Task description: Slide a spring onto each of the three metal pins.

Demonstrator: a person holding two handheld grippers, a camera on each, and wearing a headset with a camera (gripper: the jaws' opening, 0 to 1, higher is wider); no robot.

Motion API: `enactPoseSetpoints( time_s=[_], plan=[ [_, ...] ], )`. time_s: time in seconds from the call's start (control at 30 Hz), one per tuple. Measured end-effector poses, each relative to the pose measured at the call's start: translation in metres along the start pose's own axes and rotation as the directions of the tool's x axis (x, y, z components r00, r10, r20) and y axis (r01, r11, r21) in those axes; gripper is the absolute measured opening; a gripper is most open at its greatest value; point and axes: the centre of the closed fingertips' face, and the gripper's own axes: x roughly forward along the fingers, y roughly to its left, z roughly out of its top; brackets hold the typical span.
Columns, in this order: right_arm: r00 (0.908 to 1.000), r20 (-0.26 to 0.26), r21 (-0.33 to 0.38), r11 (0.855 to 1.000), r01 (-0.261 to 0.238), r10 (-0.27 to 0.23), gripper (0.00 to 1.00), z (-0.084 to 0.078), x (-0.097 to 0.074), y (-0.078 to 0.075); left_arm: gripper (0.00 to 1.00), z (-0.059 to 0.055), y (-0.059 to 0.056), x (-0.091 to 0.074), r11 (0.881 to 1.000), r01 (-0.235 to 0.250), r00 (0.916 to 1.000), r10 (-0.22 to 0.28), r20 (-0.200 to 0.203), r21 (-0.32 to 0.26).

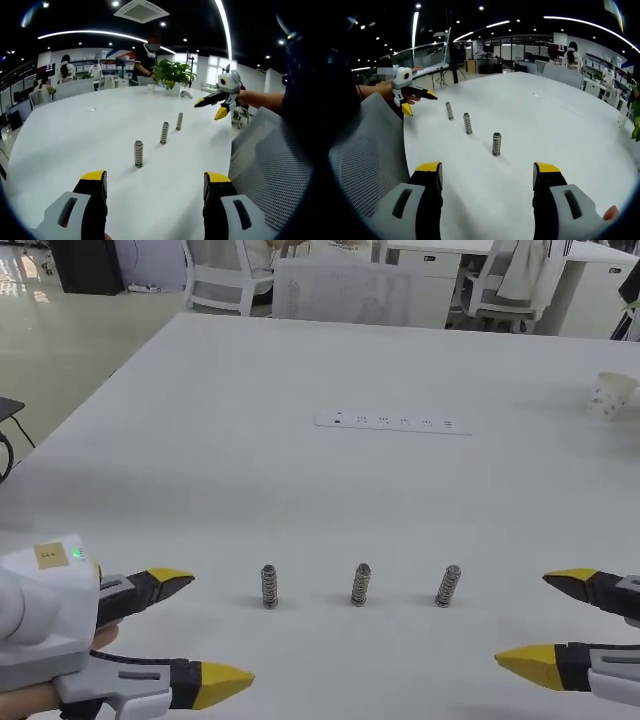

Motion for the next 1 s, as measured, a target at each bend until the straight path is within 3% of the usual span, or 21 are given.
enactPoseSetpoints(
  time_s=[1.0],
  plan=[
    [0.9998, -0.013, -0.005, 1.000, -0.012, 0.012, 0.73, -0.0017, 0.0020, 0.0016, 0.75, 0.0015, 0.0002, 0.0014, 1.000, 0.005, 1.0000, -0.004, -0.008, 0.009]
  ],
)
